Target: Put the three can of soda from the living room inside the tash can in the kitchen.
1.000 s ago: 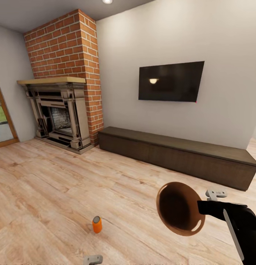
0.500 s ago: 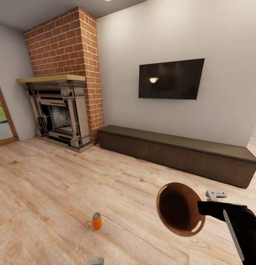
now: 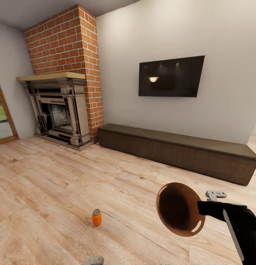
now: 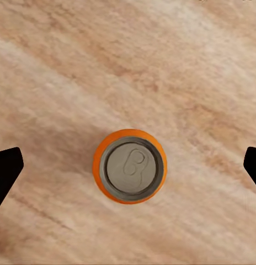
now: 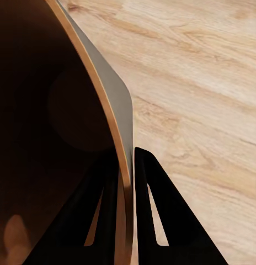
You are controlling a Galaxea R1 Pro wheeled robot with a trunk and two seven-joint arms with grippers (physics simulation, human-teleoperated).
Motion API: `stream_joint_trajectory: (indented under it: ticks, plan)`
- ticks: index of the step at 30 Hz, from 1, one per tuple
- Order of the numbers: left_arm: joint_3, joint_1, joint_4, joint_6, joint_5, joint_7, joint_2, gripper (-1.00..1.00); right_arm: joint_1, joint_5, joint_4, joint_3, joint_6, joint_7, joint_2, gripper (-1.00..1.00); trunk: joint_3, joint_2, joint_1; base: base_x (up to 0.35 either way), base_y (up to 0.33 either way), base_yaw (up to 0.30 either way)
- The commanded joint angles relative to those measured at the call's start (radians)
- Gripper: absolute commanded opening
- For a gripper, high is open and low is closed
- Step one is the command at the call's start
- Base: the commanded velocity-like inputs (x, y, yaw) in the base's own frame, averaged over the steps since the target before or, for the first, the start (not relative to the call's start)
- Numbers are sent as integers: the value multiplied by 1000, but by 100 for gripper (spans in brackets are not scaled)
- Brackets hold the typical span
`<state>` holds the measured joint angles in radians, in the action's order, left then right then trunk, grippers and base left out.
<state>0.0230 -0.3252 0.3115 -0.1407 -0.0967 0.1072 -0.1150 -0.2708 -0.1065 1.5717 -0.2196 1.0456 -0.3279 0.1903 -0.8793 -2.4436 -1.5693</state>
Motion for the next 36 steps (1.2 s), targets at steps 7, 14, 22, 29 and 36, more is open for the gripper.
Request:
stream_joint_trajectory:
  ticks: [7, 14, 22, 29, 36]
  plan:
    - [0, 0, -1, 24, 0, 1, 1, 100, -1, 18, 1, 0, 2, -7, 0, -100, -22, -49, -27, 0, 0, 0]
    - [0, 0, -2, 33, 0, 2, 1, 100, -1, 18, 1, 7, 2, -7, 1, -100, -48, -58, -33, 0, 0, 0]
    - [0, 0, -2, 46, 0, 2, 1, 100, -1, 18, 1, 16, 2, -7, 0, -100, -79, -60, -37, 0, 0, 0]
    - [0, 0, -2, 76, 0, 1, 1, 100, 0, 18, 1, 17, 2, -7, 0, -100, -87, -60, -38, 0, 0, 0]
    - [0, 0, -2, 105, 1, 2, 1, 100, -1, 18, 1, 17, 2, -7, 1, -100, -87, -60, -38, 0, 0, 0]
